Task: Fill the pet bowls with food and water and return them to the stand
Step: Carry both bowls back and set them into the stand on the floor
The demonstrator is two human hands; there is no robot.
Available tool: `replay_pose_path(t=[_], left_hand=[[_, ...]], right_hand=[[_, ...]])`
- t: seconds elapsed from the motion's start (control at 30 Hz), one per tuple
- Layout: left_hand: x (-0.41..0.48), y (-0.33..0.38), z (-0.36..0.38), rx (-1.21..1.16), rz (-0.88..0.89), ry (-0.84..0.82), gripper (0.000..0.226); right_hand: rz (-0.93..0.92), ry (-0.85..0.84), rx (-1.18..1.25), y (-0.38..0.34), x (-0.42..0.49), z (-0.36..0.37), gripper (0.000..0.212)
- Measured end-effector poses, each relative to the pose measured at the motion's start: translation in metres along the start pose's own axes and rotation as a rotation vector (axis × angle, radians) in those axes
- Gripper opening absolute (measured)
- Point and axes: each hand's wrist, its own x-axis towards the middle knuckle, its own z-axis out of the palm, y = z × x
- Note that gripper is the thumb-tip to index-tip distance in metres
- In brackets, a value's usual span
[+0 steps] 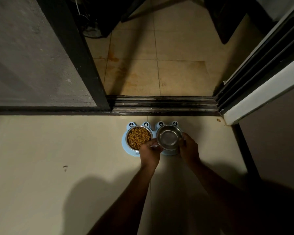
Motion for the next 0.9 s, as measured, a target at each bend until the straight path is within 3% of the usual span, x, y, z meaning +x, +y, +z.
replay_pose_path(t=[0.1,0.57,0.7,0.9], left_hand=[[-0.001,0.002,0.002,0.017,0.012,0.017,0.027],[-0.003,0.009,0.000,0.189,0.094,0.023,0.025],[-0.002,0.011,0.000,0.186,0.112,0.010,0.038],[-0.002,0.010,0.000,0.247,0.123,0.035,0.023]], right_hand=[[0.005,0.004,-0.025,0.003,0.003,0.000,0.030],[-0.001,0.042,-0.064,-0.003,0.005,-0.010,0.028],[0.033,0.036,-0.069,-0.004,0.008,-0.013,0.027],[0.026,0.086,-0.039,-0.003,0.010,-0.015,0.023]])
